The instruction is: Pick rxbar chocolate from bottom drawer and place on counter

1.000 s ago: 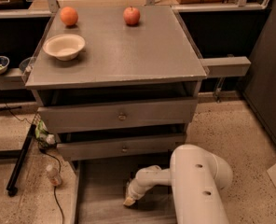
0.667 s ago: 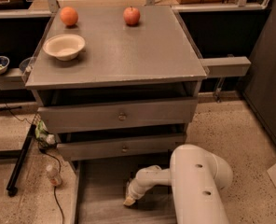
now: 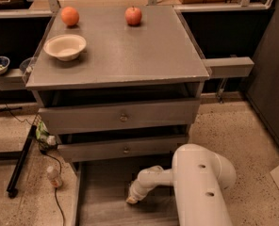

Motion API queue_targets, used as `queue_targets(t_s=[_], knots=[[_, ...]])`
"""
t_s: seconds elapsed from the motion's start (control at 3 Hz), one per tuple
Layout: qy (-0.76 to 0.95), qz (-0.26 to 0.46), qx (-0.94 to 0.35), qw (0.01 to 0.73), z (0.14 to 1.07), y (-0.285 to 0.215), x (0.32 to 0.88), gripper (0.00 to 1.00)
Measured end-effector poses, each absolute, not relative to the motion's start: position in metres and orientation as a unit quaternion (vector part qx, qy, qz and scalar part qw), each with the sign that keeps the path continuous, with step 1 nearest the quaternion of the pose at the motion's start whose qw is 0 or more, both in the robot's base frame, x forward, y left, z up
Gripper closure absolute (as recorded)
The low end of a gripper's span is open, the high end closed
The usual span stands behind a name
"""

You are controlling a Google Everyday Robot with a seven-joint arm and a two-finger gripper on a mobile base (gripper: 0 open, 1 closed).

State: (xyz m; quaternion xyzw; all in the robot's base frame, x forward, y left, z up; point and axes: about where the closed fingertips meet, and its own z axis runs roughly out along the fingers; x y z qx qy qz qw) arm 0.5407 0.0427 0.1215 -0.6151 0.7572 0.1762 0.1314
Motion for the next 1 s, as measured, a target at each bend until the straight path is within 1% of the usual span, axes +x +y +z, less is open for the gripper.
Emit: queue_targets(t_s=[0.67, 1.0], knots=[[0.765, 0.173, -0.611, 0.108, 0.150, 0.038, 0.543, 1.00], [0.759, 0.171, -0.619, 0.107, 0.182, 0.037, 0.545, 1.00]])
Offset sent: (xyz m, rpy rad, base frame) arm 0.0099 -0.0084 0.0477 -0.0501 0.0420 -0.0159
